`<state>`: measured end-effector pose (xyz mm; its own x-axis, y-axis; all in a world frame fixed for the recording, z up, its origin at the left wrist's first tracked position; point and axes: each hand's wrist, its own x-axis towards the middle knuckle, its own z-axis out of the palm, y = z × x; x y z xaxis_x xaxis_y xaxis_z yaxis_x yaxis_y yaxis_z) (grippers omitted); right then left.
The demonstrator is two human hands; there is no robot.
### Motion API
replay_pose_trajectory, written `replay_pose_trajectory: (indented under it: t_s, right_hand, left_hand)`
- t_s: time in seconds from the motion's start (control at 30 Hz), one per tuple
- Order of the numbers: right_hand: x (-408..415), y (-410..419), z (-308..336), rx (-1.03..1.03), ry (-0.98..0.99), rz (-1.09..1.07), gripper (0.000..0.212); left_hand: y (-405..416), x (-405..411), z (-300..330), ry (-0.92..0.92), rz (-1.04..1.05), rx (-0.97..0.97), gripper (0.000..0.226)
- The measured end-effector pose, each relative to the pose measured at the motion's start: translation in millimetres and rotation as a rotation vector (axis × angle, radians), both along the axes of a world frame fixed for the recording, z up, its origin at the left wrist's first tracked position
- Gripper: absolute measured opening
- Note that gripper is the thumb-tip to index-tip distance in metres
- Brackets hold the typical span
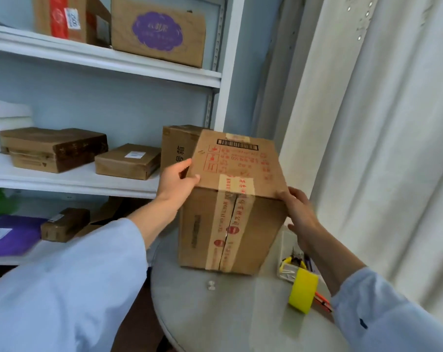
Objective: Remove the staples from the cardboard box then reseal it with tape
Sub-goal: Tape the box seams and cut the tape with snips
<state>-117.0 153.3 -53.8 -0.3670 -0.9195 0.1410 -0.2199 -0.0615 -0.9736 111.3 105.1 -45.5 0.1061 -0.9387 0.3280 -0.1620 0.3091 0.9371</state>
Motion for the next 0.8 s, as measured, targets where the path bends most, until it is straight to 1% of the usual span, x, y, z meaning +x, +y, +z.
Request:
replay_pose_trajectory:
  t_s: [0.1,0.17,0.27,0.37,0.4,0.5,0.57,0.67,0.77,0.8]
  right_hand:
    - [1.4,-0.3,17.7,-0.055,0.041,0.047,0.043]
    - [5.8,-0.9,23.1,-0.080,0.091,0.060,0.043]
    - [6.3,1.0,16.5,-0.100,0.128,0.027,0.047]
    - [2.1,6.3,-3.5,-0.085,0.101,-0.025,0.053]
    - [2.0,8.2,-10.7,-0.070,0.072,-0.014,0.055]
    - [0.4,14.0,-40.8,0.006,-0.010,0.060,0.067]
    - [-0.4,17.0,-64.6,0.088,0.000,0.072,0.069]
    - [-0.4,20.3,-96.5,0.210,-0.006,0.082,0.071]
    - [2.6,20.9,-118.7,0.300,-0.040,0.115,0.072]
    - [2.8,19.9,-122.7,0.314,-0.035,0.113,0.070]
  left_hand:
    - [0.1,5.9,19.0,0.036,0.026,-0.036,0.042]
    - [-0.4,8.8,19.0,0.053,0.045,-0.033,0.039]
    - [6.1,3.5,10.2,0.107,-0.016,-0.026,0.047]
    - [16.1,-11.5,-8.6,0.118,-0.032,-0.004,0.059]
    - [18.7,-14.9,-15.5,0.135,-0.015,-0.012,0.060]
    - [23.6,-20.4,-44.1,0.191,0.001,-0.040,0.052]
    - [27.9,-21.2,-66.5,0.140,-0.001,0.017,0.059]
    - [36.1,-20.9,-105.5,0.036,0.014,0.163,0.070]
    - [39.4,-15.8,-145.1,-0.001,0.008,0.367,0.063]
    - [39.6,-14.2,-154.2,-0.005,0.008,0.408,0.060]
